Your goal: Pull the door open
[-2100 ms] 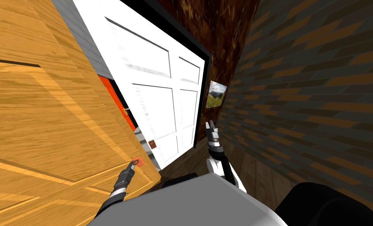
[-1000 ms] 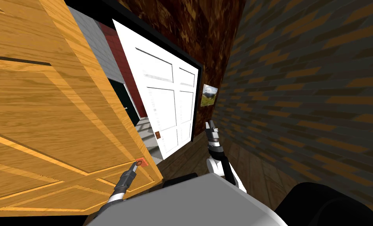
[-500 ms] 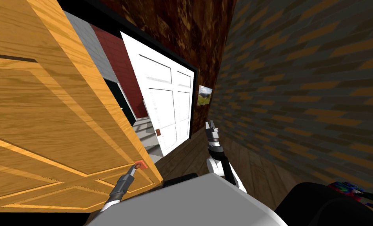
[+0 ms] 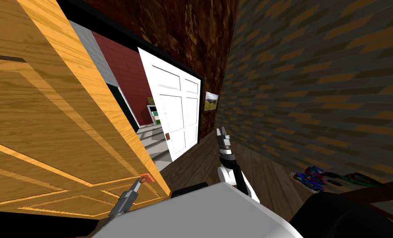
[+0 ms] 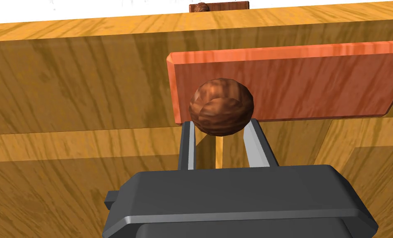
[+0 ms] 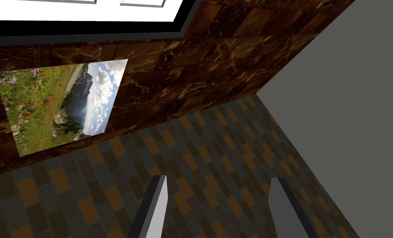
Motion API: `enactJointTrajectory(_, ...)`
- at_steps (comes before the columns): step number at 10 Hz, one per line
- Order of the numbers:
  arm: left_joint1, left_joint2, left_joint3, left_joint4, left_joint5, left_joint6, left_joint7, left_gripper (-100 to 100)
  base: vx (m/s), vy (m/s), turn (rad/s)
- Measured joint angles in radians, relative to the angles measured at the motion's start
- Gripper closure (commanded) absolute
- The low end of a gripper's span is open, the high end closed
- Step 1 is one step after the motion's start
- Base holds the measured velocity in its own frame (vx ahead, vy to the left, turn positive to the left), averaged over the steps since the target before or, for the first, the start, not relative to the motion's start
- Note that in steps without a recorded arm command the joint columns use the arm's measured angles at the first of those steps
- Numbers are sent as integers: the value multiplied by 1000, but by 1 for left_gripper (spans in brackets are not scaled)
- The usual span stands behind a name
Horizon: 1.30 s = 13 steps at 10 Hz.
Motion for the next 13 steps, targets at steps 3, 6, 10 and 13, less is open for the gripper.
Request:
enactJointTrajectory(3,-52,-3,-2,39,8,10,-6,100,-206,39,-103)
enactJointTrajectory(6,-100,-5,-6,73,13,25,-11,100,-143,25,-71)
enactJointTrajectory(10,-178,-10,-12,148,21,25,-18,100,-131,39,-89)
enactJointTrajectory(13,-241,-16,-19,194,27,37,-26,100,-157,55,-89)
